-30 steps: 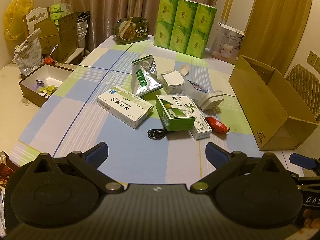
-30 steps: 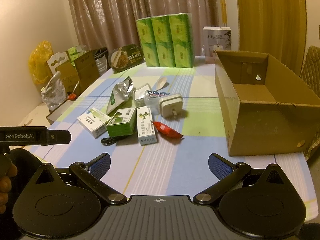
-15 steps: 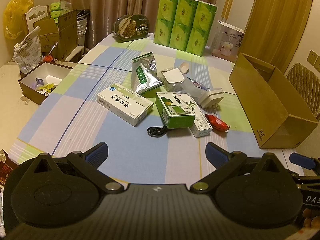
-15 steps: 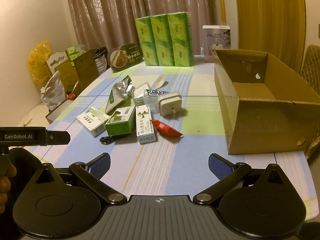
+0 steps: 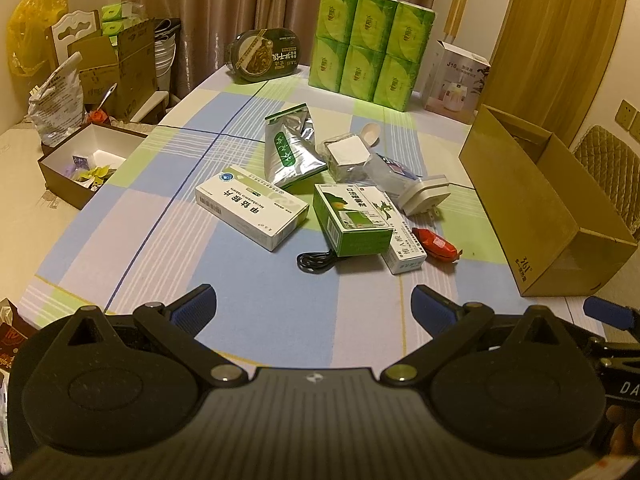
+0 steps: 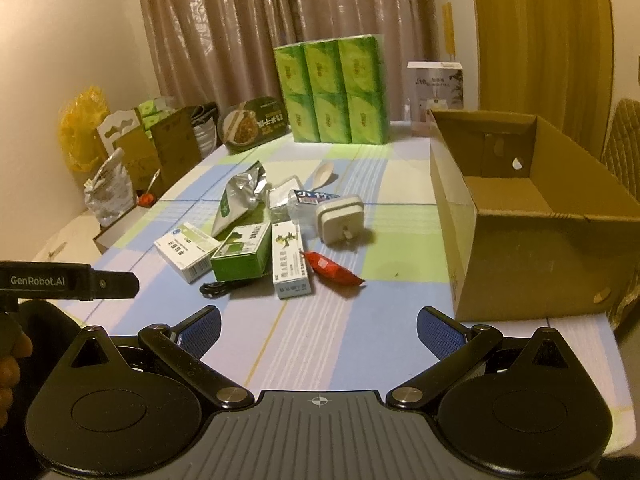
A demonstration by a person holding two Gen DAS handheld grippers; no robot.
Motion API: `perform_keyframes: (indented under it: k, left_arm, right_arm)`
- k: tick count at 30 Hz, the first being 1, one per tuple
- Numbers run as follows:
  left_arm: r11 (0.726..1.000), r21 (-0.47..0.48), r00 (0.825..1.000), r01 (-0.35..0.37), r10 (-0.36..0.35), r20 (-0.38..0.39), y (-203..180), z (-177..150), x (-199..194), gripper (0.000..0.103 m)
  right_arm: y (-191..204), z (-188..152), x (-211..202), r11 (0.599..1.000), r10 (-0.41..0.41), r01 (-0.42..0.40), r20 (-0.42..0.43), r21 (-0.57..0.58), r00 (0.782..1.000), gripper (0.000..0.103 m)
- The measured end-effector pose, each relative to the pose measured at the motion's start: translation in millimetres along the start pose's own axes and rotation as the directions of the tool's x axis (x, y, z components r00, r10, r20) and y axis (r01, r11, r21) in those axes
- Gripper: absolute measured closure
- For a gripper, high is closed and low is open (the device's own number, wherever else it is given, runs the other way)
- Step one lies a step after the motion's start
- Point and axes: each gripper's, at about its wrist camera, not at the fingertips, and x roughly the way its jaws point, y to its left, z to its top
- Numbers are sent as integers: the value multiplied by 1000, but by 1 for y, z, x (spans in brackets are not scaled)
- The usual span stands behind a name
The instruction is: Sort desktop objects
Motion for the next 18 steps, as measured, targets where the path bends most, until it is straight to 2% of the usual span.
perform_keyframes:
  k: [8, 18]
  left_arm:
    - [1000, 3, 1000, -1, 2, -13, 1, -2, 3, 1]
    - [1000, 22, 1000, 5, -5, -21, -1, 3, 8, 1]
  right_arm:
    - [-2, 3, 5, 1000, 4, -4, 22, -26, 1000, 2]
    - [1, 11, 21, 987, 90, -93, -23, -133, 996, 2]
